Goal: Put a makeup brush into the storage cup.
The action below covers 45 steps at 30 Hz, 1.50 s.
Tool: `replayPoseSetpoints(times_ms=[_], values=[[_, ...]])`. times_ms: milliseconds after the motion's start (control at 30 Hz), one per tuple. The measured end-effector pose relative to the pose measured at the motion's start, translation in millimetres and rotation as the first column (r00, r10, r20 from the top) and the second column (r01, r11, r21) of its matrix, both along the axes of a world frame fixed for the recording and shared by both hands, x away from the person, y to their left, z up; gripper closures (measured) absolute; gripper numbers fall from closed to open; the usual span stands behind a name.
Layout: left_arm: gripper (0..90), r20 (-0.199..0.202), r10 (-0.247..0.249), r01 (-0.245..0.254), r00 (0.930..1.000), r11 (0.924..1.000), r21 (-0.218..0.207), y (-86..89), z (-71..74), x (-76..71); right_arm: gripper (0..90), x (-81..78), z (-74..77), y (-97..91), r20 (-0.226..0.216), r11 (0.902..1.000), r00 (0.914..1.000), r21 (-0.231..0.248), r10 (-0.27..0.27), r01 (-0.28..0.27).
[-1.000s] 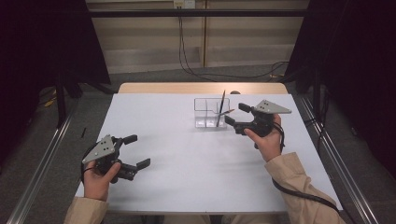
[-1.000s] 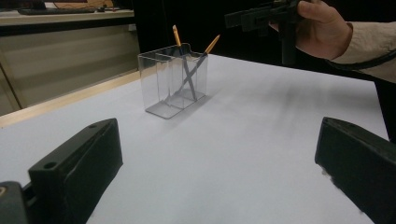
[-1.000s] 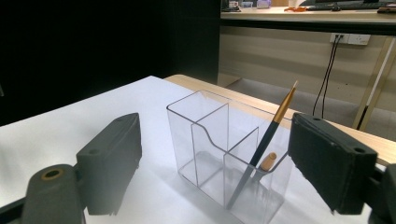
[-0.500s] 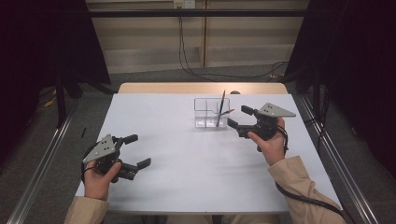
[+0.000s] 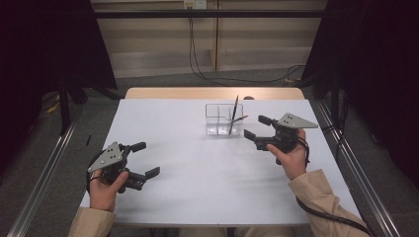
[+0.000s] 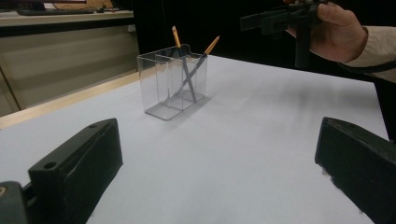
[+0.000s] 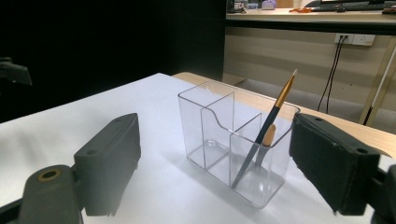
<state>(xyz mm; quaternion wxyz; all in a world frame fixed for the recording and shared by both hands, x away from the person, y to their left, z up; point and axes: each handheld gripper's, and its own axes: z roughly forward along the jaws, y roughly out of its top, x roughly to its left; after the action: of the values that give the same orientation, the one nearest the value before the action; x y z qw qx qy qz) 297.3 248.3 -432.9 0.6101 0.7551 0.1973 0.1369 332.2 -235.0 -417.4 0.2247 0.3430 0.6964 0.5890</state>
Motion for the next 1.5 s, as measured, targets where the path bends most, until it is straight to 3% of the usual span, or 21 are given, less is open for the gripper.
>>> replayPoseSetpoints(times_ms=[1500], values=[[0.5,0.004,-0.001,0.001,1.0,1.0,0.002,-1.2,1.4,-0.7,14.7,-39.9,-10.2,-19.8,-0.03,0.9988,0.9986,-0.023,0.043,-0.043]])
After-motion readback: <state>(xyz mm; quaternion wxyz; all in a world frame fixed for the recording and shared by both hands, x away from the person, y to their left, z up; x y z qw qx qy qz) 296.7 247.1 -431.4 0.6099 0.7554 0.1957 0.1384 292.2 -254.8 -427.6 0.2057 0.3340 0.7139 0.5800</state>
